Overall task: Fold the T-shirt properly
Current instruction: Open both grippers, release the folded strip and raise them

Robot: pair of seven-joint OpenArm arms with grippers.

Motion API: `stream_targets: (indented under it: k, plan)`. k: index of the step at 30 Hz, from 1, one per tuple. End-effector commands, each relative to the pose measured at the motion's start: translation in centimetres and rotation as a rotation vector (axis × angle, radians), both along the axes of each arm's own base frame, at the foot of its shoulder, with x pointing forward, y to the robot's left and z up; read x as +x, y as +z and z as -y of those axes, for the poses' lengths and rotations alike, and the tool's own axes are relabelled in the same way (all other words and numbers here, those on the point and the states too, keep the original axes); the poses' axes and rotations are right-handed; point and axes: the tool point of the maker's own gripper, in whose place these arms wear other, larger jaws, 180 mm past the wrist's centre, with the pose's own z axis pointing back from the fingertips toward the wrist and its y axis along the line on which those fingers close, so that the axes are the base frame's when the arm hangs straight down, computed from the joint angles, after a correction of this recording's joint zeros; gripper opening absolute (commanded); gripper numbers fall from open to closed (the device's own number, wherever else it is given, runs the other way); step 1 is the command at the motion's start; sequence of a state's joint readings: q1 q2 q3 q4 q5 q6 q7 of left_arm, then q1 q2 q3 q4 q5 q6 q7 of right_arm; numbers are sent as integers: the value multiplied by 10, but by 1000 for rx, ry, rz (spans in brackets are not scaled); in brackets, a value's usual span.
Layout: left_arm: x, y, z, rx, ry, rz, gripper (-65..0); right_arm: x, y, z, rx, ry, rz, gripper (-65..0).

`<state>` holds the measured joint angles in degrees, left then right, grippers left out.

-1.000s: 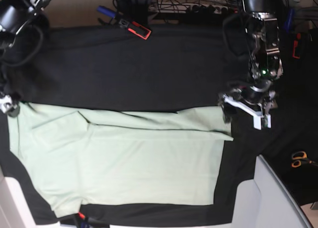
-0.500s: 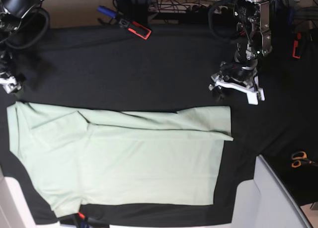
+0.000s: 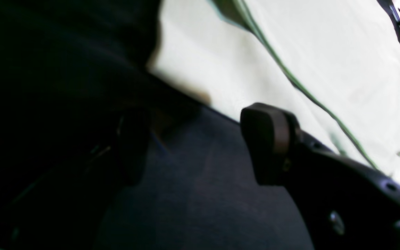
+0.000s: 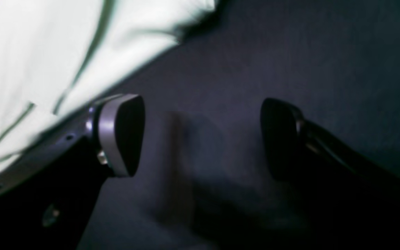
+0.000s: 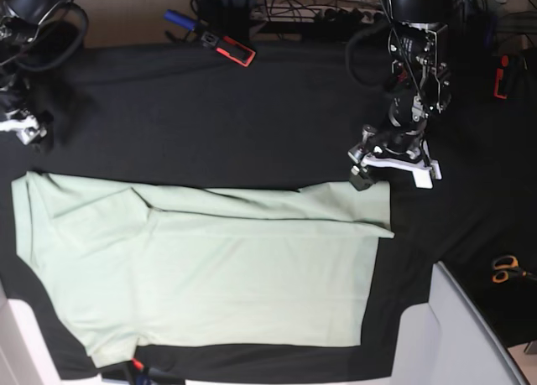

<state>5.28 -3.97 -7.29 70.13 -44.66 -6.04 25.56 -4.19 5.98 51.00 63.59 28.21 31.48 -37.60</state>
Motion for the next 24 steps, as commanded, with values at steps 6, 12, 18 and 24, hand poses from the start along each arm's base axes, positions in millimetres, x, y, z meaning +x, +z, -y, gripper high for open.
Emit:
stream_targets:
  k: [6,12,18,24]
  plan:
    - [-3,10,-50,11,162,39,-200,5,8,13,-20,-5,31,-155]
    - [14,21,-55,12,171,75,-200,5,8,13,-19,-4,30,-155]
    - [33,13,-49,-26,175,59,-200,5,8,13,-19,-4,28,-155]
    - [43,7,-23,-37,102,43,-200,0,6,13,-21,-6,20,-155]
